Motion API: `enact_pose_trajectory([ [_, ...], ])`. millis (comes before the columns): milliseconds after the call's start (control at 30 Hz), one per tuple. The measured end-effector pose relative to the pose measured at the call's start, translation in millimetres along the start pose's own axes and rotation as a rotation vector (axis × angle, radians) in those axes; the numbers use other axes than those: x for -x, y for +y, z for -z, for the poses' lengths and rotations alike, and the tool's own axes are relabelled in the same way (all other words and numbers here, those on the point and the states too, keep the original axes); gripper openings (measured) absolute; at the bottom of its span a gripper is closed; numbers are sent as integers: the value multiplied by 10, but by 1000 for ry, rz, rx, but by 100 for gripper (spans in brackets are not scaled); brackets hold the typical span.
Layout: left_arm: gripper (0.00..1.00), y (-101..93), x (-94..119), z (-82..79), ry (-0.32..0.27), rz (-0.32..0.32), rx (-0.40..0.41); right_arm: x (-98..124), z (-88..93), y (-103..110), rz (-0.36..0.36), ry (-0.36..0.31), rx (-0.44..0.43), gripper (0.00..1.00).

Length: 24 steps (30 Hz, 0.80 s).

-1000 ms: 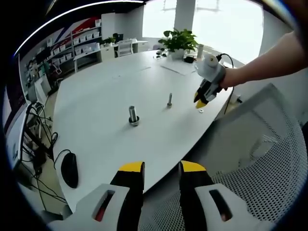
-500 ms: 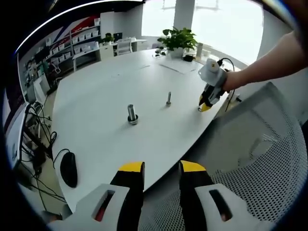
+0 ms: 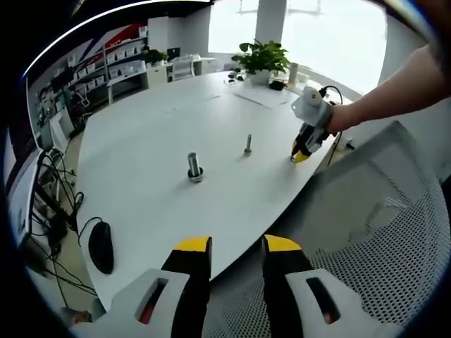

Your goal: Place the washer onto the threaded stud by aligning its center hole with the stud, sliding it down to the base, and recovering from edge contact or off-axis alignment until the washer reaches the visible bottom stop.

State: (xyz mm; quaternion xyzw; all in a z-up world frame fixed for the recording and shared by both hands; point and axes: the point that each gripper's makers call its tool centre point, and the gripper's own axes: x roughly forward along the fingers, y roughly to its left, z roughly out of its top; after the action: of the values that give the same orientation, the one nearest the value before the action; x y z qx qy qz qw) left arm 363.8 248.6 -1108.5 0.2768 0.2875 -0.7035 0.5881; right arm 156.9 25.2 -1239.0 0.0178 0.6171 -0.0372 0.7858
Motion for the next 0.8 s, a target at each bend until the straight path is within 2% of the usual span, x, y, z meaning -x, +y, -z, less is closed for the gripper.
enact_pose_trajectory([
  [133, 26, -6, 10, -3, 2, -1, 0, -24, 4, -14, -1, 14, 33, 16],
  [433, 26, -1, 15, 4, 2, -1, 0, -39, -12, -71, -20, 40, -2, 14],
  [500, 26, 0, 12, 13, 4, -1, 0, -29, 8, -87, -10, 103, 57, 14],
  [567, 26, 7, -9, 15, 4, 0, -1, -38, -3, -75, -2, 137, 101, 15],
  [667, 26, 10, -16, 13, 3, -1, -1, -71, -4, -111, 9, 169, 71, 14],
  [800, 26, 5, -22, 14, 2, -1, -1, -9, 8, -46, 19, 158, 52, 14],
])
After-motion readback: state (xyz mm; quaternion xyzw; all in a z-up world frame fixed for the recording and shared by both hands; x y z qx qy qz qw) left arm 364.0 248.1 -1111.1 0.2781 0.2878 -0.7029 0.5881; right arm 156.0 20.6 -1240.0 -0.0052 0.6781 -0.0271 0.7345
